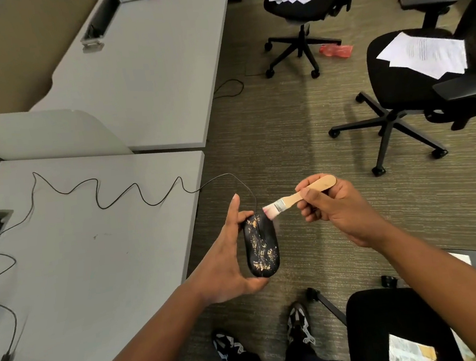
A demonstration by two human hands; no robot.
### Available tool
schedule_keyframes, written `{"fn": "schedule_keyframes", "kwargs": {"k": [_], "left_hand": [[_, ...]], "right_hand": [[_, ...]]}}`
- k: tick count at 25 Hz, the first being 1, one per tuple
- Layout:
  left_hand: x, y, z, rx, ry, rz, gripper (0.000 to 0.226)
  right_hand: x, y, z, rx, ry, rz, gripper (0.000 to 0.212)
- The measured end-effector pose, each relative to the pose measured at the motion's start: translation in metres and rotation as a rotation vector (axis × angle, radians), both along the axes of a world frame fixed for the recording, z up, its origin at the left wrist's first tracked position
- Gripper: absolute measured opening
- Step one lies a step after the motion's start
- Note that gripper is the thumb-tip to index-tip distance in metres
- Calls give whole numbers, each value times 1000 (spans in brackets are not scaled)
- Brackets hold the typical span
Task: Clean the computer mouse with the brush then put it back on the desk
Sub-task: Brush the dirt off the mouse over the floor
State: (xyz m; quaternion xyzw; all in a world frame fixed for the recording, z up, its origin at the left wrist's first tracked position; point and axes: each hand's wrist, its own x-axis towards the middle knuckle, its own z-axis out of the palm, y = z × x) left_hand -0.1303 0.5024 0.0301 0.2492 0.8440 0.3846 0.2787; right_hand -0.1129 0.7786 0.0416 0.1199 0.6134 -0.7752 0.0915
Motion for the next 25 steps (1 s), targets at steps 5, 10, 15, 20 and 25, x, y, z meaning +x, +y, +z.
{"fn": "schedule_keyframes", "kwargs": {"k": [5, 10, 15, 20, 25], "left_hand": [[4, 3, 4, -13, -23, -36, 155], [7, 5, 5, -48, -17, -75, 156], [12, 5, 7, -38, -15, -63, 155], [13, 7, 9, -31, -16, -47, 155], [16, 8, 11, -34, -24, -39, 157]], "right_hand": [[-9, -3, 15, 12, 23, 109, 32], [-23, 0, 28, 263, 59, 300, 26], [-26, -2, 25, 473, 140, 290, 10], [-15, -1, 24, 283, 124, 189, 22], [-9, -2, 32, 115, 105, 207, 22]]}}
